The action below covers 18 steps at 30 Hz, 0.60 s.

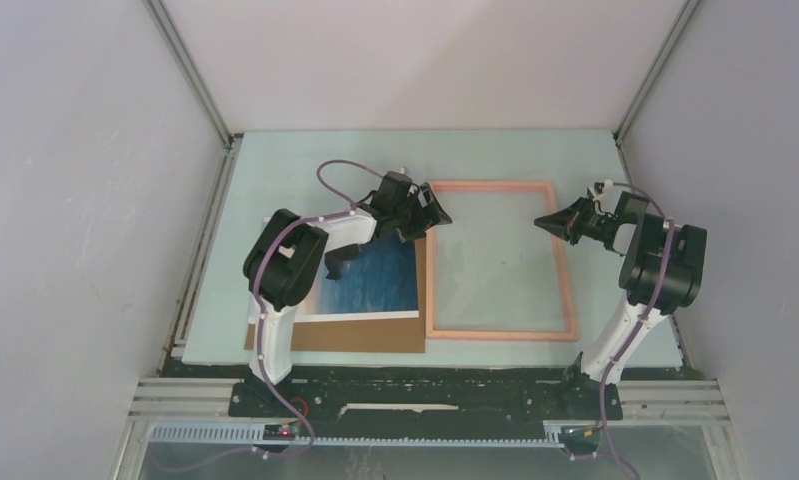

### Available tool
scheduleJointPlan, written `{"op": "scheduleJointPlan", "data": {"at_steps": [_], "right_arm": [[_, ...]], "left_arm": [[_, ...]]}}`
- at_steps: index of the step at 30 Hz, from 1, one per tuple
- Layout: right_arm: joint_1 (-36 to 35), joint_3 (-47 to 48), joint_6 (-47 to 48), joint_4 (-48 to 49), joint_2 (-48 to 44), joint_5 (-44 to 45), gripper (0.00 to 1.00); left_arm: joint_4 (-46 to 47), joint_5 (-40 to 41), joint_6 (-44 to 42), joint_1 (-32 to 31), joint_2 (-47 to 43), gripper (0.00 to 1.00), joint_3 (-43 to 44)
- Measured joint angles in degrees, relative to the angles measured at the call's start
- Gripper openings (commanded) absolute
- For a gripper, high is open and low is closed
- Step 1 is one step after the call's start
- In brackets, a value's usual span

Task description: Put the photo into the frame

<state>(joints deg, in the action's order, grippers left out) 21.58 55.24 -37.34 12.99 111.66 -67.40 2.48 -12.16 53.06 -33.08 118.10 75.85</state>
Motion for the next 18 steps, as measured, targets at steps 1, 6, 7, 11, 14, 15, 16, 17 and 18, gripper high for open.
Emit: {"op": "scheduleJointPlan", "data": {"at_steps": [1,6,7,11,14,15,16,17,18], "right_arm": [[0.04,-0.11,-0.17,0.17,0.00,-0.17,0.00],[0.17,-1.22,-1.16,1.68,-0.42,-0.87,0.00],[0.24,-1.60,-1.60,2.21,-0.59,-0.96,0.00],[0.74,-3.37,-3.10,4.50,-1.75,-1.46,0.00],[1.20,-4.63,-4.50,6.58,-3.39,-2.12,0.00],[1.27,-4.83,-5.07,7.28,-3.80,-2.34,0.00],[1.29,-4.98,-5.51,8.15,-4.20,-2.54,0.00],[1.31,-5.11,-5.92,9.01,-4.50,-2.69,0.00],[1.31,-5.18,-6.34,9.73,-4.76,-2.84,0.00]], "left_arm": [[0.00,0.00,0.00,0.00,0.00,0.86,0.00],[0.00,0.00,-0.02,0.00,0.00,0.86,0.00],[0.00,0.00,0.00,0.00,0.00,0.86,0.00],[0.00,0.00,0.00,0.00,0.00,0.86,0.00],[0.04,0.00,0.02,0.00,0.00,0.91,-0.02],[0.24,-0.02,0.09,0.00,0.00,0.94,-0.09],[0.39,-0.04,0.17,0.00,0.00,0.95,-0.09],[0.83,-0.04,0.50,0.00,0.00,0.96,-0.13],[1.33,-0.02,0.76,0.00,-0.02,0.96,-0.20]]}}
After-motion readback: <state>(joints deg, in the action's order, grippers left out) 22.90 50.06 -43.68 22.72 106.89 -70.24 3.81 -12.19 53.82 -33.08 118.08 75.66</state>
